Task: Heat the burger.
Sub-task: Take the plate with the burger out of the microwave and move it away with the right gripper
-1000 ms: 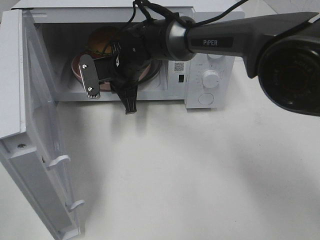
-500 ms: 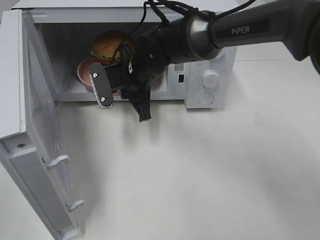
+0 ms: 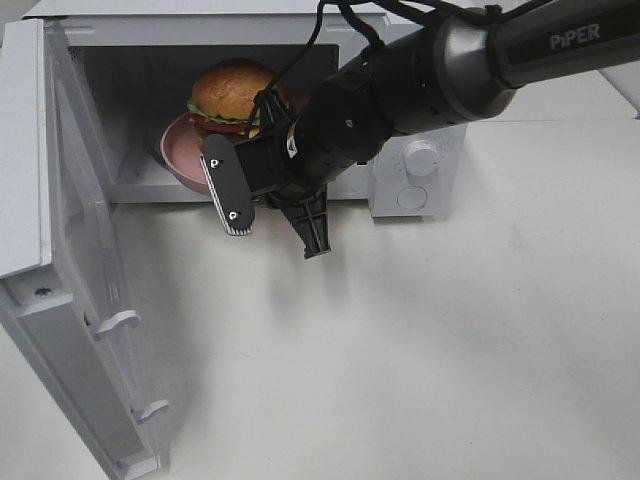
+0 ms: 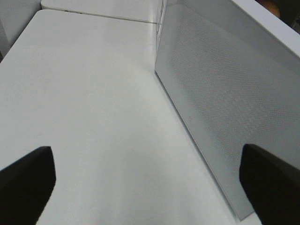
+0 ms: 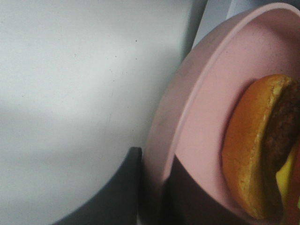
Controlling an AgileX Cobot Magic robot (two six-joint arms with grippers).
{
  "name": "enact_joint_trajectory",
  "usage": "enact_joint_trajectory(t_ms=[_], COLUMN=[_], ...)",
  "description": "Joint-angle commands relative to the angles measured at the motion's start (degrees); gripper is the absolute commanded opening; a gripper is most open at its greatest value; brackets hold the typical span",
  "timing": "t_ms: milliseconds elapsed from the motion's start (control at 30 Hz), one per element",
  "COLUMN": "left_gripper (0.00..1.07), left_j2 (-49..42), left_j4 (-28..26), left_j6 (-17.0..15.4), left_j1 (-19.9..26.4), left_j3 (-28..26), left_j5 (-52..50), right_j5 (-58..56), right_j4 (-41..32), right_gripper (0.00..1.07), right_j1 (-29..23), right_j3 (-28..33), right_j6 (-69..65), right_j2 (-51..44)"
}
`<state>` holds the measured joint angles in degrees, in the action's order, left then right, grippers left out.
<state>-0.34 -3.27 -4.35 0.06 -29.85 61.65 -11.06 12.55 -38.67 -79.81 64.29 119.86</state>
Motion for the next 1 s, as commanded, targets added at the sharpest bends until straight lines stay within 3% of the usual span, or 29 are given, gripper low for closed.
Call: enact_joint_trajectory(t_ms=[33, 1000], left_gripper=[1.00, 1.00], left_j2=[-0.23, -0.23], left_j4=[-0.06, -0.06], left_j6=[0.11, 0.11], left_j1=[0.00, 0.00], left_j3=[0.00, 0.00], left_j5=[-0.46, -0.46], right_j5=[4.76, 14.73], right_j4=[1.38, 1.26], right_gripper=[0.00, 0.00], right_j1=[-0.23, -0.92], right_j3=[1.66, 27.39], right_j6=[0.74, 0.29], right_j2=[-3.15, -21.37])
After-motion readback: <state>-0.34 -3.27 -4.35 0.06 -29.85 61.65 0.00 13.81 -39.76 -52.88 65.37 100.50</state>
